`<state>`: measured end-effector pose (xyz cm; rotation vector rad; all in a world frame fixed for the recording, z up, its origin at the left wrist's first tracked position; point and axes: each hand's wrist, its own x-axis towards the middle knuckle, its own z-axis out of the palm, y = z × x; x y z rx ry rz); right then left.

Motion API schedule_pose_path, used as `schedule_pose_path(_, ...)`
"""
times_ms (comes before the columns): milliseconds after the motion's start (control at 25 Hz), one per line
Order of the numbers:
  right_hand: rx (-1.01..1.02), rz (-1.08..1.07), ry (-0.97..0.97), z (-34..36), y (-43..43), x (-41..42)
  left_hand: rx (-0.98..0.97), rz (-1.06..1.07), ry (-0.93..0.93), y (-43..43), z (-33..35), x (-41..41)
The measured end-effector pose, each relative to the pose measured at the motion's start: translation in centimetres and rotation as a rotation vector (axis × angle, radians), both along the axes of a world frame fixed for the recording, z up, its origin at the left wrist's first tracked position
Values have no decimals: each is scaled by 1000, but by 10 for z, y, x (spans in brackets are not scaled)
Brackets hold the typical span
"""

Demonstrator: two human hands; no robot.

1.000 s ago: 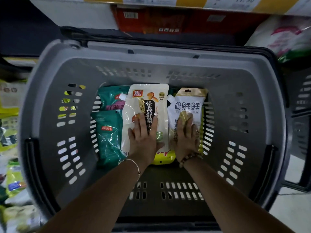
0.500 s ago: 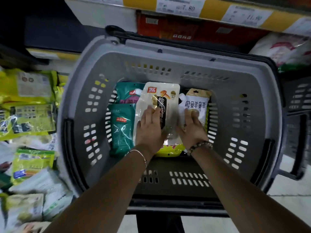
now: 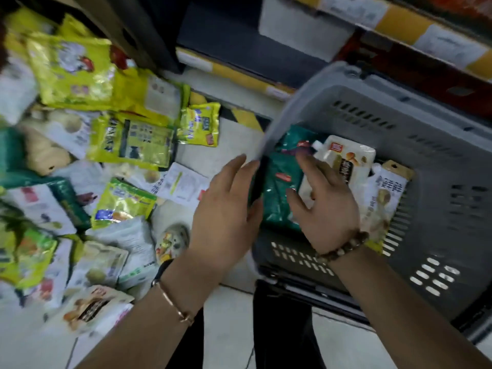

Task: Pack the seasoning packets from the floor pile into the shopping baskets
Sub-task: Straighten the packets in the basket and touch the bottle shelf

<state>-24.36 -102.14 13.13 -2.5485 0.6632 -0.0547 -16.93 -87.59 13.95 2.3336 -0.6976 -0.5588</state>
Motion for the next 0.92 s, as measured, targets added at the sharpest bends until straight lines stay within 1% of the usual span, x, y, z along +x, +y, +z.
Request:
schedule_pose_path(80, -31, 63, -95, 15, 34, 31, 14, 70, 5, 40, 6, 17)
schedule_pose_path(160, -12, 136, -147, 23, 72, 64, 52, 147, 32, 82, 6, 36)
schedule_pose_path(280, 87, 213, -83, 17, 121, 104, 133, 242, 92, 141, -5, 57)
schedule_pose_path(320, 127, 228, -14, 9, 138, 118, 166, 281, 119, 162, -13, 64)
schedule_pose_path(400, 181, 269, 227, -14, 161, 137, 254, 344, 188, 197, -30, 73)
schedule_pose_path(440, 180, 294, 348, -29, 171, 145, 297, 365, 221, 213, -40, 78)
schedule_pose_path(520, 179, 321, 522, -57, 186, 159, 365, 374, 268, 241, -62, 84)
schedule_pose_path(680, 215, 259, 712, -121, 204, 187, 436, 412, 384, 279, -121, 95)
schedule_pose_path(800, 184, 287, 830, -185, 207, 201, 482, 464, 483, 294, -181, 105)
schedule_pose_path(880, 165, 296, 899, -229, 204, 205, 528, 486, 498, 302, -222, 114)
schedule_pose_path(920, 174, 261, 927, -252, 201, 204, 560, 494, 501, 305, -243, 118)
